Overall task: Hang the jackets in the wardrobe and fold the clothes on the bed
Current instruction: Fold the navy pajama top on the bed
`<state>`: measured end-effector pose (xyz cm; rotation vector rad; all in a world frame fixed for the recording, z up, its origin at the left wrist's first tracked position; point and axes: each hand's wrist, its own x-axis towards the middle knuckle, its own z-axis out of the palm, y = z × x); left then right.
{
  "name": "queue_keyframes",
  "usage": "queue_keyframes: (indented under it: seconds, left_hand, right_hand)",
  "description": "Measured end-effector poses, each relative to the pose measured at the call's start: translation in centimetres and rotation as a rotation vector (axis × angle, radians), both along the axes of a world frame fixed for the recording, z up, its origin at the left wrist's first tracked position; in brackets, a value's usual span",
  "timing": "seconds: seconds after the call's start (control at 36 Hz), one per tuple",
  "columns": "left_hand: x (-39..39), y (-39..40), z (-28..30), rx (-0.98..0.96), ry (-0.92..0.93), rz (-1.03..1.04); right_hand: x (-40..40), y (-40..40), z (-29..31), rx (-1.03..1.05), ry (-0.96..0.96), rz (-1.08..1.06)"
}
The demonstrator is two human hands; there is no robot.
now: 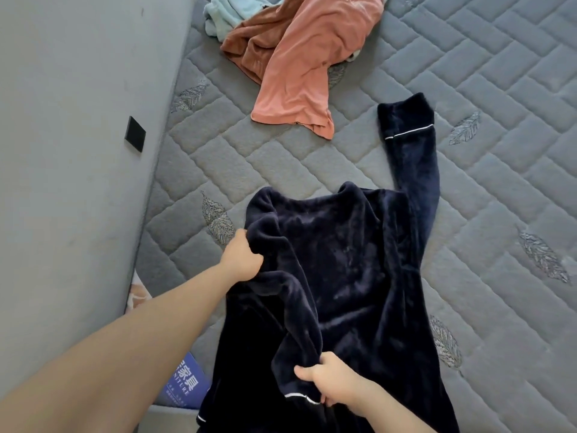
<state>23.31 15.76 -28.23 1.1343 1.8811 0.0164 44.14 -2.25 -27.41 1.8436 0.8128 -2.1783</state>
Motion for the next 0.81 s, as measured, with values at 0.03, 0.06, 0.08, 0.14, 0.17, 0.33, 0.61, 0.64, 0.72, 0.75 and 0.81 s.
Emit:
queue_keyframes:
  seconds: [0.03,0.06,0.08,0.14,0.17,0.33,0.61,0.64,0.72,0.75,0.81]
  left_hand:
    - [0.6,-0.1,0.3,0.084,-0.034,-0.006]
    - [1.3,-0.1,0.6,0.161,-0.074,0.003]
    - [2.1,-0.1,0.9,0.229,-0.109,0.006]
    - [3.5,-0.1,1.1,0.337,-0.115,-0.094]
    - [3.9,-0.3,1.2,0.355,-0.073,-0.207]
    - [5.6,-0.5,0.1,-0.055,0.370,-0.647]
    - [6.4,-1.3,-5.9,-0.267,0.534,-0.748]
    - [6.4,-1.4,-6.4,-0.263,0.554,-0.745]
    - [6.4,-1.9,-7.9,-0.219,0.592,-0.732]
    - [6.4,-2.0,-8.1,-0.189,0.596,-0.727]
    - [6.5,-2.2,-8.4,-0.143,0.606,-0.718]
  right_hand:
    - [0.2,0.1,-0.1,-0.077,0.047,-0.055]
    - [0.4,0.2,-0.3,-0.136,0.098,-0.102]
    - [0.7,0.2,-0.4,-0.170,0.144,-0.121]
    - [1.3,0.3,-0.5,-0.154,0.143,-0.082]
    - [1.6,0.3,-0.6,-0.113,0.101,-0.034]
    - [5.7,3.2,-1.5,0.123,-0.078,0.093]
    - [16.9,18.2,-1.4,0.770,-0.655,-0.586]
    - [17.9,19.5,-1.6,0.742,-0.682,-0.620]
    - [19.9,22.7,-2.2,0.662,-0.715,-0.670]
    - [20.1,23.5,-2.2,0.646,-0.710,-0.687]
    - [20.3,25.1,-2.7,0.624,-0.697,-0.713]
